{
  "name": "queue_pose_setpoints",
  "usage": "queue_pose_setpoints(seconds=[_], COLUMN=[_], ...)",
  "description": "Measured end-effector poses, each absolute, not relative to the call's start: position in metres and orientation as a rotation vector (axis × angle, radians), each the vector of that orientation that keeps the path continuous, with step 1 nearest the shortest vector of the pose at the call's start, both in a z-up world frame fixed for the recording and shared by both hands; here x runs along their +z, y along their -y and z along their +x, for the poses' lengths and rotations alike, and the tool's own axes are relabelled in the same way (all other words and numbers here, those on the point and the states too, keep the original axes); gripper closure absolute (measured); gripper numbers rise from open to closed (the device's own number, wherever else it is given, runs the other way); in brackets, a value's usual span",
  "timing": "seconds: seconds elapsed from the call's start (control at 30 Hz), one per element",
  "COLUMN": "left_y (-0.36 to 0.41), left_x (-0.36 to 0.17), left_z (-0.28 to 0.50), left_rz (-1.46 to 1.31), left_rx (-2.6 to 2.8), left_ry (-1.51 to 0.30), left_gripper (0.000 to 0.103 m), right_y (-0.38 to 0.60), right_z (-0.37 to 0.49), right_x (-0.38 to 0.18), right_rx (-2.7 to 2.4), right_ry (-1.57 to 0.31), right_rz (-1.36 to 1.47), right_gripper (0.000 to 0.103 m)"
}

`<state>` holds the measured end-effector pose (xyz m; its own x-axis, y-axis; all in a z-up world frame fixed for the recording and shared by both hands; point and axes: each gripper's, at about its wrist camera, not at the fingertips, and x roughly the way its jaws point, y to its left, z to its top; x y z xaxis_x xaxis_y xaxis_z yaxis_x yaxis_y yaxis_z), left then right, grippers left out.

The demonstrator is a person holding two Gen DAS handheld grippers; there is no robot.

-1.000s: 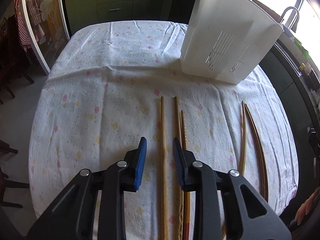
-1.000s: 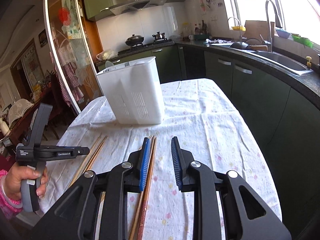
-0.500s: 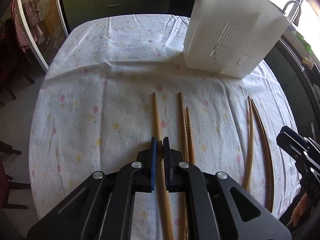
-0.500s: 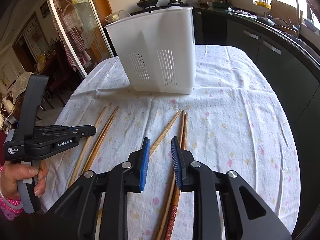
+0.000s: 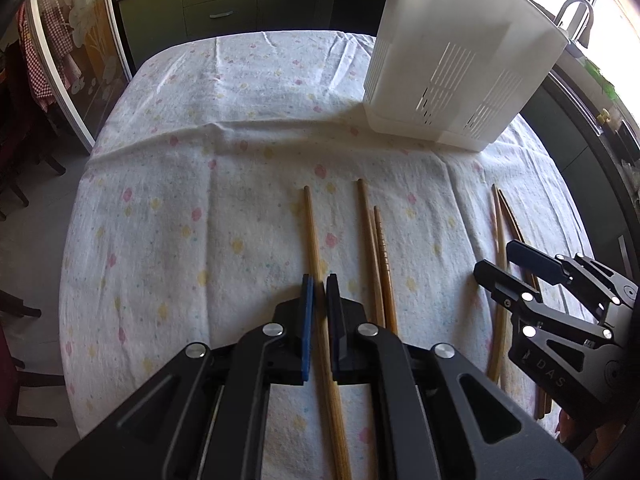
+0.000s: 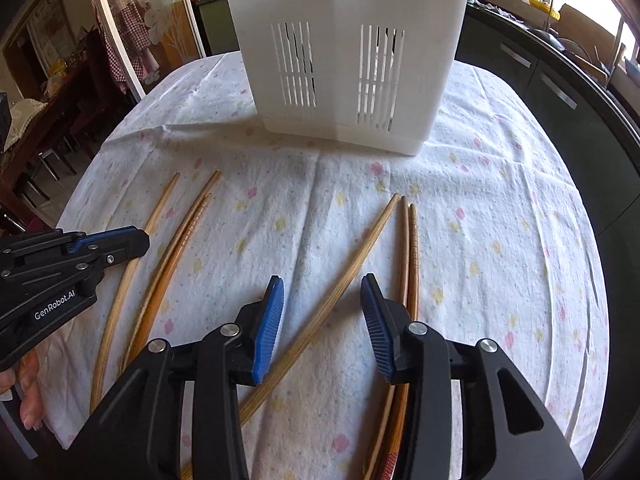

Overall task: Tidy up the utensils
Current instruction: 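Grasp a wooden chopstick with the left gripper while the right gripper grasps another chopstick, then lift both chopsticks upright and drop them into the white basket with both grippers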

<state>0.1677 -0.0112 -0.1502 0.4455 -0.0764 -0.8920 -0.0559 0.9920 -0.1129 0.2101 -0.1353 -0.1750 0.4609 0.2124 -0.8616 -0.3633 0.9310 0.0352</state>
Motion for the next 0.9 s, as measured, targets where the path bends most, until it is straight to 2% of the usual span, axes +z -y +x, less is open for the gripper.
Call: queue_pose_setpoints(seconds=[0.03, 0.07, 0.13, 0.4, 0.9], left_y=[0.011, 0.011, 0.011, 0.011, 0.032], left_x=[-0.15, -0.15, -0.15, -0.126, -0.024], left_z=[0.168, 0.168, 0.168, 0.16, 0.108], left_rz=[-0.132, -0.133, -0.132, -0.127, -0.091], left_rx=[-0.014, -0.015, -0.018, -0.039, -0.135], left_ry=[-1.109, -1.109, -1.109, -1.038, -0.795], left_gripper=[0.096, 0.096, 0.096, 0.097, 0.097], right_y=[0.135, 0.135, 0.136, 0.168, 0.204], right_z=[0.212, 0.213, 0.215, 0.2, 0.149], right_x=[-0.175, -0.174, -0.174, -0.14, -0.048], right_rx=[0.362, 0.368, 0.396, 0.505, 0.602], right_ry=[-1.031, -1.033, -1.046, -0.969, -0.728], right_rz=[-0.161, -0.157, -0.118, 0.064, 0.16], right_gripper=[0.07, 0.086, 0.095, 0.096, 0.096])
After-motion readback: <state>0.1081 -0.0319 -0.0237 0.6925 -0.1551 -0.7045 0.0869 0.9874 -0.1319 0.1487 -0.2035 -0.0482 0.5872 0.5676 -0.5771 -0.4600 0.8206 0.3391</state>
